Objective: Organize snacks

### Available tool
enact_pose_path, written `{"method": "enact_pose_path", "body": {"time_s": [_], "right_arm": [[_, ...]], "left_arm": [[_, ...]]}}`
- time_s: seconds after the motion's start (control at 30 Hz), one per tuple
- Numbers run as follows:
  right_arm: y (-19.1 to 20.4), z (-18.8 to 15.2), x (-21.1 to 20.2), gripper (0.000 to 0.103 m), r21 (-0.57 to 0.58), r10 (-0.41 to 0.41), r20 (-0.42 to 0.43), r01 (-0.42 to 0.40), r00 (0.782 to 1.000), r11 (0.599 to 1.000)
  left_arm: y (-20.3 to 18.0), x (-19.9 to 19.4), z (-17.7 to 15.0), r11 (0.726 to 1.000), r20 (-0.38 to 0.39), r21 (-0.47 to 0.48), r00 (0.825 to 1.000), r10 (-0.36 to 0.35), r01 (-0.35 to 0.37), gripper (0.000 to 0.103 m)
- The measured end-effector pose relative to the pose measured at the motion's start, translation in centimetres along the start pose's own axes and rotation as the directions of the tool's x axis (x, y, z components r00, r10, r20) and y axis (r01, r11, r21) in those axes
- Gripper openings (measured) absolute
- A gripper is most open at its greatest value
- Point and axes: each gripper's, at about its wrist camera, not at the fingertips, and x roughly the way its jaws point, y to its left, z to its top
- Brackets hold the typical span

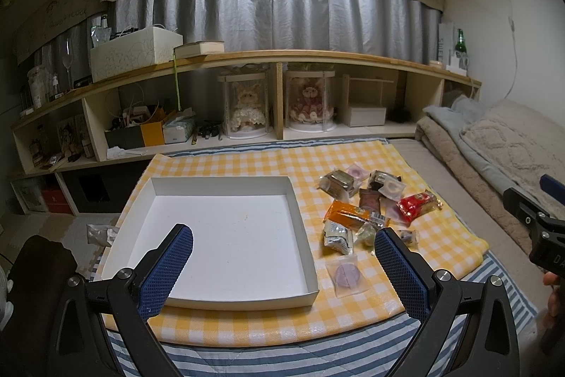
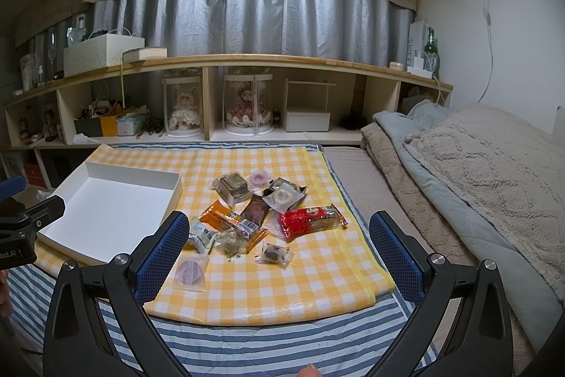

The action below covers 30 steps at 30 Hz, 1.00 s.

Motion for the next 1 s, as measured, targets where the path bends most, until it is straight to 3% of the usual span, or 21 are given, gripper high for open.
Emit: {"method": "enact_pose_path", "body": {"time_s": [0.73,1.0], "right_arm": [[0.1,0.0,-0.1,0.103,0.008,-0.002,-0.003,0.002,1.0,1.0],[-0.9,-0.1,2.9,0.103,0.059,0.015,-0.092,-0.01,0.996,0.998]], "left_arm": [[-0.5,0.1,0.1,1.0,0.014,0.002,1.0,0.001,-0.001,0.103],[-1.6,2.6,0.5,1.0,-0.043,0.019,0.999,-0.015,0.016,0.103]]}}
